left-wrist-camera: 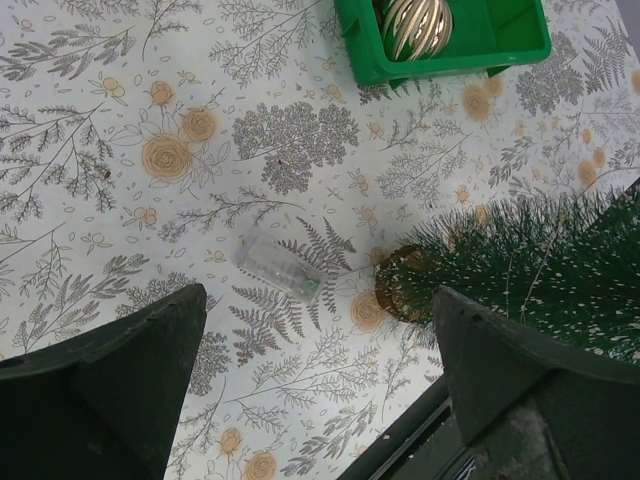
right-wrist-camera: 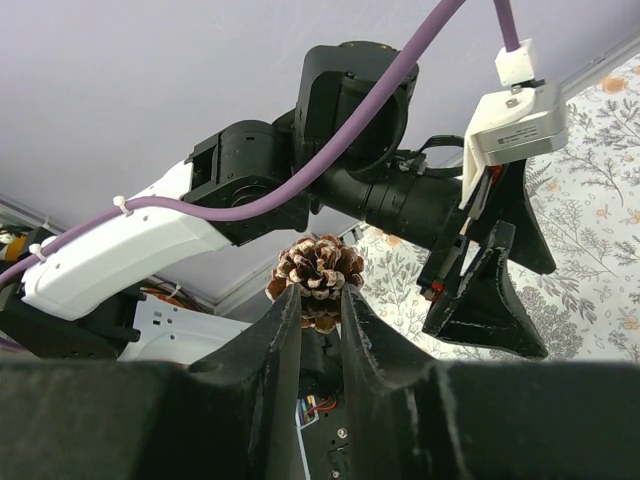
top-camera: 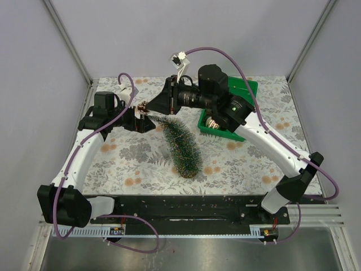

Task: Decorate the small christmas tree

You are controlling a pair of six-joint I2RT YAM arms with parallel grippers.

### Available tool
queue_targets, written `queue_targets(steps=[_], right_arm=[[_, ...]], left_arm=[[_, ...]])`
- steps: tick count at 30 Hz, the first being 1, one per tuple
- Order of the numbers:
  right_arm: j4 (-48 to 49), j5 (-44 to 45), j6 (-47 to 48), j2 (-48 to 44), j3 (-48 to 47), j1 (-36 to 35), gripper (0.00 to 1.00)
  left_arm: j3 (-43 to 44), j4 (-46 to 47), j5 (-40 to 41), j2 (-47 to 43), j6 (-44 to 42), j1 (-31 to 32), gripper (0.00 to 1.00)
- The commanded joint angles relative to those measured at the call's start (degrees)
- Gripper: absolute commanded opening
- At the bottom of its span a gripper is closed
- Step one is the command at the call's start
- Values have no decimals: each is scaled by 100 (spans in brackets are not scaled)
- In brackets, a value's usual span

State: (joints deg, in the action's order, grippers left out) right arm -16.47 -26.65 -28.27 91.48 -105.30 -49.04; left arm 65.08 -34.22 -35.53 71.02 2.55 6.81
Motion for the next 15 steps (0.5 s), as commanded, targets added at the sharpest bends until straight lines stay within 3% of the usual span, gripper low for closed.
queue_targets(steps=[1,15], right_arm=[[328,134,67,27,-237,-159,5],[320,240,138,63,-246,-212,4]], left_arm=[[-30,275,28,-80,71,-48,99],[-57,284,20,-89,71,-83,99]])
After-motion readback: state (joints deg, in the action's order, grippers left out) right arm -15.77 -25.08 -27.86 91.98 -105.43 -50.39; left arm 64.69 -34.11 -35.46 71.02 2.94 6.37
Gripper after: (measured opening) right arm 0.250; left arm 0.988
